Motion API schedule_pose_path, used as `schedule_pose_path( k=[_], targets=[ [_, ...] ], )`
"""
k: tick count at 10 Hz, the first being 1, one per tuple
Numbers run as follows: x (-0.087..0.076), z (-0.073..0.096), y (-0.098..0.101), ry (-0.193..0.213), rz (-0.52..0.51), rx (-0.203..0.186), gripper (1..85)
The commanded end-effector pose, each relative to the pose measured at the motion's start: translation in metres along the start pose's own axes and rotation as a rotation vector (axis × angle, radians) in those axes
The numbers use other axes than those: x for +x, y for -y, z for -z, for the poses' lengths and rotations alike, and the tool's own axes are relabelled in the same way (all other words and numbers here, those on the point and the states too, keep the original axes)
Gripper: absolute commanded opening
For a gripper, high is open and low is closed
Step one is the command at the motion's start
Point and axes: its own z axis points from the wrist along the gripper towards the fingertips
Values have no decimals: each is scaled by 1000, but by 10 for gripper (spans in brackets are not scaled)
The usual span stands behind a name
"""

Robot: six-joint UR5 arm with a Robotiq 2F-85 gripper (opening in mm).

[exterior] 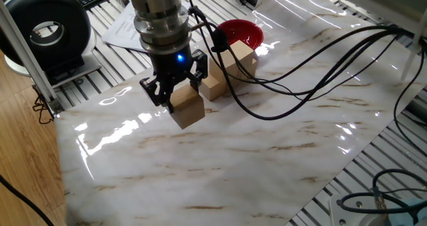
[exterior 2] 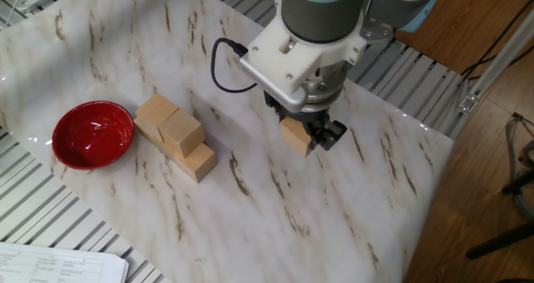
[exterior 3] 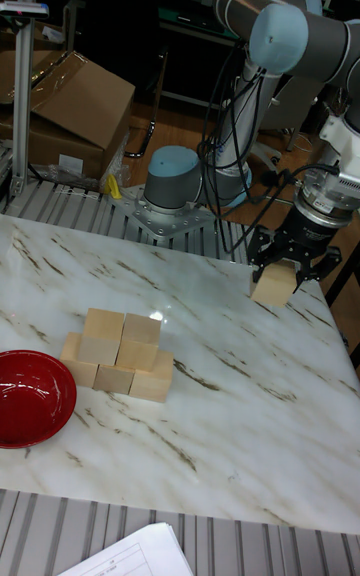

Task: Stack the blocks into a pyramid shape

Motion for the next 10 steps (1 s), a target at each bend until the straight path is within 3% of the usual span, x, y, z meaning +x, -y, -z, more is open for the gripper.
schedule_pose_path(
  k=[1, 2, 3, 5, 6, 7, 9, 10],
  targets=[
    [-2, 1, -4, 3, -3, -15, 7],
    [-5, 1, -5, 15, 9, -16, 7],
    [-22, 2, -7, 80, 33, -25, 7],
    [-69, 11, -23, 268, 67, -77, 7],
    [-86, 16, -26, 335, 49, -93, 7],
    [-90, 18, -27, 351, 12, -105, 7],
    [-104, 23, -18, 405, -52, -79, 7],
    [-103, 22, -12, 401, -60, -59, 7]
  ],
)
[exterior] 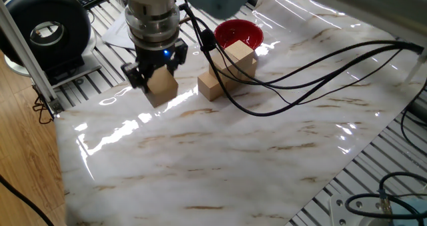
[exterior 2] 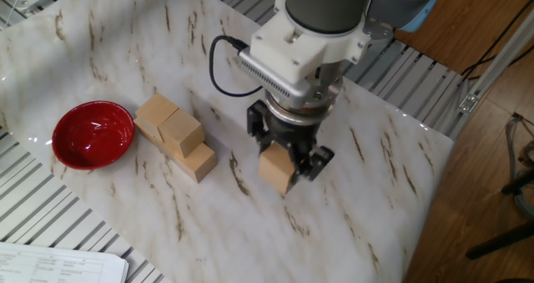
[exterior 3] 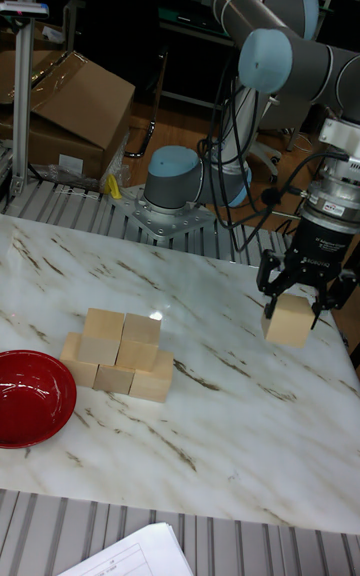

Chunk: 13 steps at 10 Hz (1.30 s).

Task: Stack the blocks into a pyramid shape

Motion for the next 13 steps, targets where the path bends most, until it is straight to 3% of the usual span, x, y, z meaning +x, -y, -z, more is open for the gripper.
schedule_pose_path(
  k=[1, 3, 7, 10, 13],
  targets=[
    [-15, 2, 9, 58, -42, 28, 7],
    [-16, 2, 9, 61, -36, 28, 7],
    [-1, 2, 1, 5, -42, 0, 7],
    [-1, 1, 5, -1, -13, 13, 7],
    [-8, 5, 6, -67, 15, -38, 7]
  ],
)
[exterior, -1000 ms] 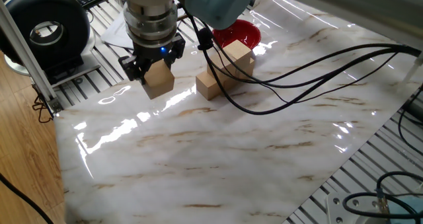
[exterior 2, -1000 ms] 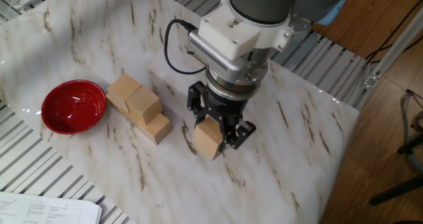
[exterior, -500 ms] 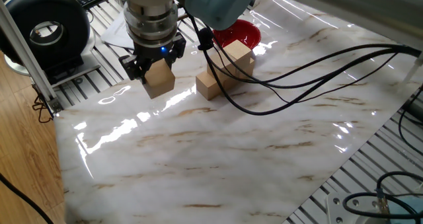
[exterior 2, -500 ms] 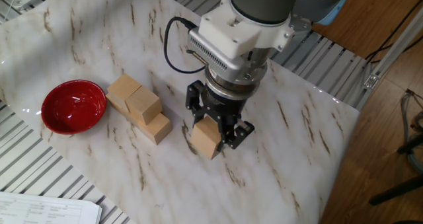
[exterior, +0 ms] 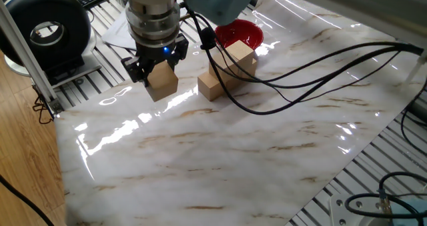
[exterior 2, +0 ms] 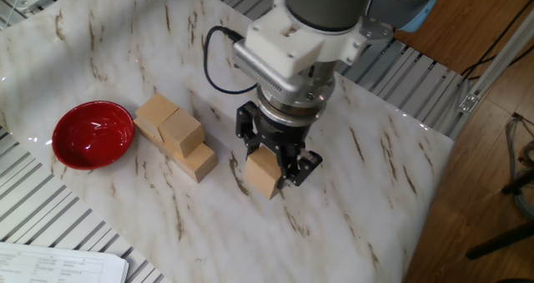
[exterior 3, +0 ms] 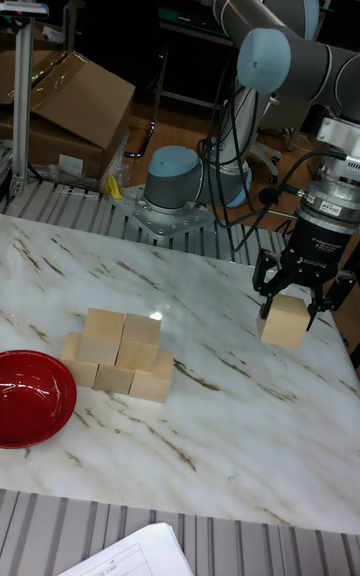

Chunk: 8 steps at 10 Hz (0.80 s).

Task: Stack the blocks into a pyramid shape

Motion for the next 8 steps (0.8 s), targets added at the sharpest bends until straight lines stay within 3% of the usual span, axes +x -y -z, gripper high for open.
schedule_pose_path(
  k=[1, 4, 5, 8],
  targets=[
    [-7, 9, 2, -71, 20, -31, 7],
    [-24, 23, 11, -143, 49, -26, 7],
    [-28, 24, 6, -147, 67, -38, 7],
    [-51, 25, 16, -169, 99, 4, 7]
  ],
)
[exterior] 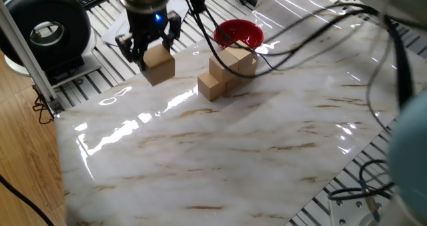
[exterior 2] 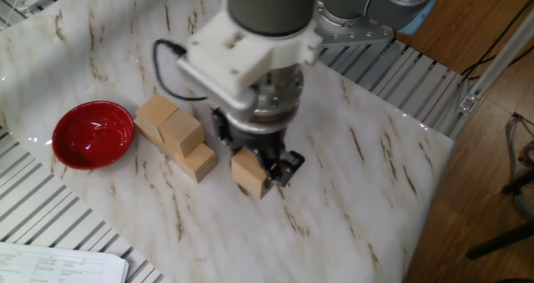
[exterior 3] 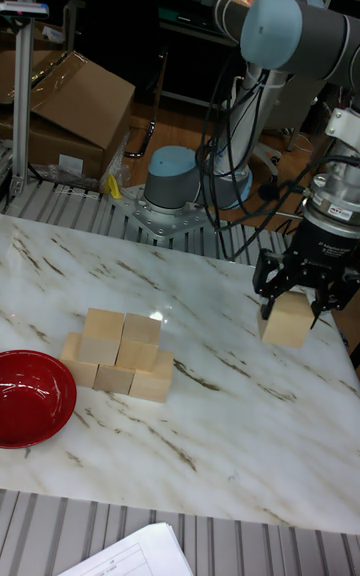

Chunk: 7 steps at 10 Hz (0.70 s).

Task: Stack the blocks into a pyramid shape

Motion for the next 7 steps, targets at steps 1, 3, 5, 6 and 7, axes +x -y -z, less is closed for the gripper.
schedule_pose_path(
  k=[1, 3, 5, 6, 7],
  targets=[
    [-19, 14, 20, -56, 49, 15, 7],
    [-22, 19, 30, -71, 127, -25, 7],
    [-21, 23, 29, -82, 164, -30, 7],
    [-30, 25, 51, -57, 400, 55, 7],
    [-46, 30, 78, -34, 610, 170, 7]
  ],
)
